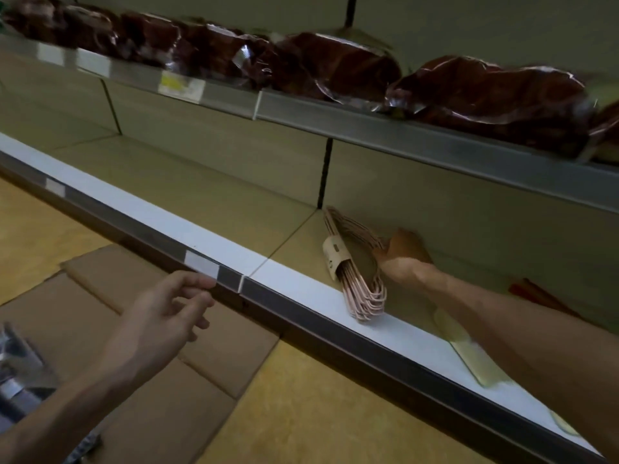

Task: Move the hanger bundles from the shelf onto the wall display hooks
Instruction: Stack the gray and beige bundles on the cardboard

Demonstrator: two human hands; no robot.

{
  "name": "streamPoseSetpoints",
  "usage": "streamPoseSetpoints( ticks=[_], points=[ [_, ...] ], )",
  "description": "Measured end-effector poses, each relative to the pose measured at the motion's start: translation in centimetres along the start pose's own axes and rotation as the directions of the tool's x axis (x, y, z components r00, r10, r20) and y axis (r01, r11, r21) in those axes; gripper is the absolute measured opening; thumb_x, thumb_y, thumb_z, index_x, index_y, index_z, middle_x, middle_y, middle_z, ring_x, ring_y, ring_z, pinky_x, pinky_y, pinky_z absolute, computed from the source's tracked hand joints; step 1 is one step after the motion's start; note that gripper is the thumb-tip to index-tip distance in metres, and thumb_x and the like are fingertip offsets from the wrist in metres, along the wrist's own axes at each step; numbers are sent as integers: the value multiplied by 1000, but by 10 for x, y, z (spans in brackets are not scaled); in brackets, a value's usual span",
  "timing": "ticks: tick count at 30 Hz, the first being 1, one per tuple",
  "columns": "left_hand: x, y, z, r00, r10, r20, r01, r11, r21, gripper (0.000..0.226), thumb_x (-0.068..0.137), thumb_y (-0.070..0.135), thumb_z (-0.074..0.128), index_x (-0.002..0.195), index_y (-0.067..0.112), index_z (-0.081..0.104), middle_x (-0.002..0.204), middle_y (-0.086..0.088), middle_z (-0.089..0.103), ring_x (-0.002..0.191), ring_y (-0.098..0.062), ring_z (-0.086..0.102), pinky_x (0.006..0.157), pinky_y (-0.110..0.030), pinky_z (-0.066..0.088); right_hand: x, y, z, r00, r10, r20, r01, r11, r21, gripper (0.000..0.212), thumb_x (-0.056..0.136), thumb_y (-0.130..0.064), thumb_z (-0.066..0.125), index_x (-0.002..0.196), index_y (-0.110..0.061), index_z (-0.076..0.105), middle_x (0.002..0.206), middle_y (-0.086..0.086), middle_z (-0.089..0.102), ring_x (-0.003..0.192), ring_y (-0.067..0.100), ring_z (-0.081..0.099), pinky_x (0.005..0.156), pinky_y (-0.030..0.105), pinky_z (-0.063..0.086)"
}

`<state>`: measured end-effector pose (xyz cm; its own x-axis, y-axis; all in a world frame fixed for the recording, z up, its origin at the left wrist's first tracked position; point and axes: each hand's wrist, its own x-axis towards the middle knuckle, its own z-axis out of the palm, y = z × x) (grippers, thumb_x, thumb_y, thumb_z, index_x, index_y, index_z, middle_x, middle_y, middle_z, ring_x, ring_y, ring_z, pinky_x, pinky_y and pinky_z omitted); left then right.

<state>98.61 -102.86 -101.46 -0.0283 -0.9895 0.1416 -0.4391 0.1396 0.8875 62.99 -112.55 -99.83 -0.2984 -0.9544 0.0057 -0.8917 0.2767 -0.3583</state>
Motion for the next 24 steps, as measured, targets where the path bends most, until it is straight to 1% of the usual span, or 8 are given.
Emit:
streamPoseSetpoints(
  ticks=[4,6,9,12,17,19,21,24],
  points=[
    [16,3,27,1000,1,12,0,1000,-20,16,98,20,57,104,32,65,87,15,69,74,-10,70,56,-25,55,5,20,15,960,192,201,-240,937,253,31,94,-41,61,104,-11,63,110,8,64,90,23,62,71,29,49],
    [26,3,41,1000,-14,24,15,999,-40,16,98,20,58,102,33,65,86,13,69,73,-10,70,57,-24,55,7,19,22,924,251,288,-346,870,352,34,94,-39,63,113,-12,62,113,9,63,95,25,61,72,29,47],
    [40,3,60,998,-41,40,44,996,-74,15,98,22,58,102,35,66,86,9,70,73,-11,71,61,-29,56,12,13,30,877,288,386,-429,829,357,34,95,-31,62,120,-7,61,114,13,64,96,27,60,73,29,46],
    [49,4,78,997,-55,63,60,994,-87,15,97,25,58,102,36,66,88,8,71,75,-10,72,62,-26,55,19,7,34,808,321,494,-518,786,337,19,97,-19,59,106,-4,64,97,15,68,76,25,61,64,30,49],
    [51,7,98,991,-75,111,84,993,-84,15,99,22,57,108,31,66,93,5,71,75,-8,72,57,-19,54,28,5,44,832,350,430,-525,748,407,12,92,-4,54,82,-3,60,83,15,61,80,30,61,76,36,52],
    [50,8,100,987,-83,138,95,992,-86,15,99,21,57,107,29,66,93,4,71,75,-8,72,60,-20,54,29,6,46,852,350,390,-509,731,455,18,91,1,50,74,-4,56,76,13,57,74,28,59,66,32,50],
    [48,8,98,985,-86,152,100,991,-90,15,99,20,57,106,28,67,93,4,72,75,-10,72,62,-22,55,29,8,47,860,354,368,-504,704,500,19,89,5,47,75,-3,57,74,13,57,70,27,59,59,29,48],
    [45,4,92,984,-96,152,112,988,-103,15,99,18,57,103,27,68,92,3,71,73,-12,72,57,-19,53,28,9,44,872,364,328,-490,662,568,17,88,6,46,86,0,62,81,15,60,79,31,62,69,33,51]
  ],
)
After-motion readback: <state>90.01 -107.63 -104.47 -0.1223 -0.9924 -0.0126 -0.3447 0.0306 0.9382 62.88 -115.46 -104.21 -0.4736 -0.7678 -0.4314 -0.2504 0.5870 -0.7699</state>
